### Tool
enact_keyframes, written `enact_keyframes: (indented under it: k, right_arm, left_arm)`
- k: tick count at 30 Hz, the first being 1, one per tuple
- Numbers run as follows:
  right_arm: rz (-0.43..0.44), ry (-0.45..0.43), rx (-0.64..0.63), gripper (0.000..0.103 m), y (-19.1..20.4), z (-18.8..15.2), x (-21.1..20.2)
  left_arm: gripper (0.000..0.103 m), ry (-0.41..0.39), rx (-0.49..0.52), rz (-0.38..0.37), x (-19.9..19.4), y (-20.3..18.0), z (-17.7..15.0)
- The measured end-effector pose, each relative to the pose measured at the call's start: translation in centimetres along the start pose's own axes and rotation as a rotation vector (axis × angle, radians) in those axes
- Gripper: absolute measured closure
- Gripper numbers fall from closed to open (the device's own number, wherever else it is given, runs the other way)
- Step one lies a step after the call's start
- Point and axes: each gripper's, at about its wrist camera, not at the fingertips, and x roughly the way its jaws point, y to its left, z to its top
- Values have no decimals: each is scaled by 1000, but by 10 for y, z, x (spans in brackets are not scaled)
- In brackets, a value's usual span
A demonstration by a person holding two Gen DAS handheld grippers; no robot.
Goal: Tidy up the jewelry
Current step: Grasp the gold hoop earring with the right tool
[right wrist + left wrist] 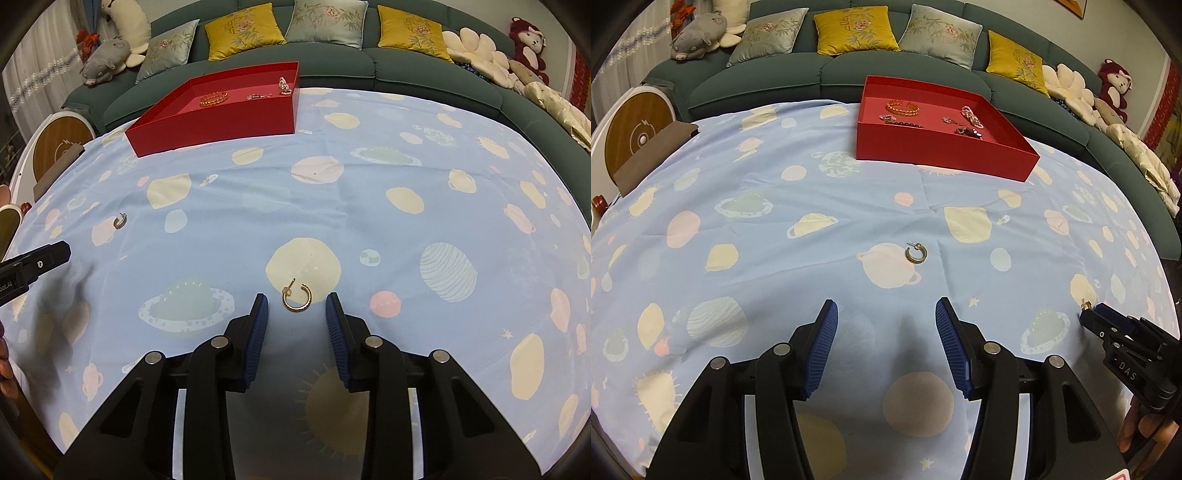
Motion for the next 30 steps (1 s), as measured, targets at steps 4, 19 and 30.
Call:
enact_keyframes:
  k: [4,19,30]
  right_arm:
    - [5,5,-8,75,1,0,2]
    - [0,3,-20,82,2,0,4]
    - [12,3,-29,88,4,0,1]
  left_arm:
    - [50,3,8,1,2,-4,0]
    - [50,16,34,-1,8,-14,-1]
    - [44,28,17,3,11,-12,-1]
